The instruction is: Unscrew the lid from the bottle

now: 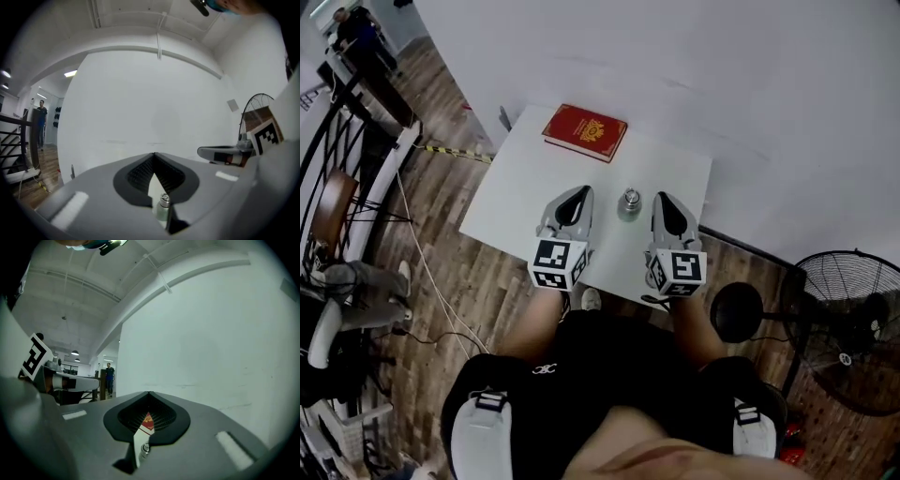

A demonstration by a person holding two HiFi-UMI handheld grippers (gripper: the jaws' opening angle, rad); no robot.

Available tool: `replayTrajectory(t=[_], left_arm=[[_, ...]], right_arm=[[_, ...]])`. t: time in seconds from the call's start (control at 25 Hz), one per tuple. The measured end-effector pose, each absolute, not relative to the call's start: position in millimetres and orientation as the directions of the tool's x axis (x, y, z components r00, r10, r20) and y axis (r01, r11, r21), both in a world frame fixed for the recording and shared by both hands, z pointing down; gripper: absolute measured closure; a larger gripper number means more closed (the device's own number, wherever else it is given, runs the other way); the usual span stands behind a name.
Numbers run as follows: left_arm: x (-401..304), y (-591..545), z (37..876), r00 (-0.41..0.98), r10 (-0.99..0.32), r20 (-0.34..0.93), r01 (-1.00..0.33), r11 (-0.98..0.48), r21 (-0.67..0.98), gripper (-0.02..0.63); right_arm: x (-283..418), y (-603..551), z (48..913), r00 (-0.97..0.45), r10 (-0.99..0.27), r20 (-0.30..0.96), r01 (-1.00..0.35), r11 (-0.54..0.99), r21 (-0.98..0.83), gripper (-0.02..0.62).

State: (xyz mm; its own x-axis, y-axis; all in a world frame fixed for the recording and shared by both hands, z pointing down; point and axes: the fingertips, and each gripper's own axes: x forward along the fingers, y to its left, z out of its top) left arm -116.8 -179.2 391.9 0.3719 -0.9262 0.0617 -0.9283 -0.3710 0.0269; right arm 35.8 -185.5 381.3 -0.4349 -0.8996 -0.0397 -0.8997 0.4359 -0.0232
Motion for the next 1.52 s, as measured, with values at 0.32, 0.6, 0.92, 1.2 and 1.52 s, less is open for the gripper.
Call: replayTrajectory(t=[0.32, 0.6, 0.92, 1.2, 1.52], left_arm=[[-116.7, -249.5, 432.9, 0.525, -0.84, 0.138, -0.851, -0.524, 0.047, 0.552], [-103.8, -262.8, 470.2, 0.597, -0.777, 0.2, -0.799, -0.599, 0.057, 0.552], [-76.0, -266.5, 522.5, 0.775, -0.602, 0.191, -0.629, -0.765, 0.142, 0.275], [-52.1, -247.2, 576.3, 0.824, -0.496, 0.274, -0.538, -0.837, 0.101, 0.221], [-27.6, -242.6, 630.8, 0.839, -0.412, 0.354, -0.481, -0.867, 0.13, 0.218]], right_arm=[[42.0, -241.7, 410.7, -0.316, -0.948, 0.03, -0.948, 0.314, -0.043, 0.594], [43.7, -258.9, 440.2, -0.321, -0.943, 0.092, -0.946, 0.315, -0.073, 0.589], [17.6, -276.3, 473.7, -0.49, -0.864, 0.116, -0.87, 0.476, -0.129, 0.408], [1.8, -268.1, 518.4, -0.538, -0.807, 0.243, -0.842, 0.529, -0.11, 0.362], [-1.2, -264.7, 574.1, -0.513, -0.77, 0.38, -0.852, 0.51, -0.117, 0.362]])
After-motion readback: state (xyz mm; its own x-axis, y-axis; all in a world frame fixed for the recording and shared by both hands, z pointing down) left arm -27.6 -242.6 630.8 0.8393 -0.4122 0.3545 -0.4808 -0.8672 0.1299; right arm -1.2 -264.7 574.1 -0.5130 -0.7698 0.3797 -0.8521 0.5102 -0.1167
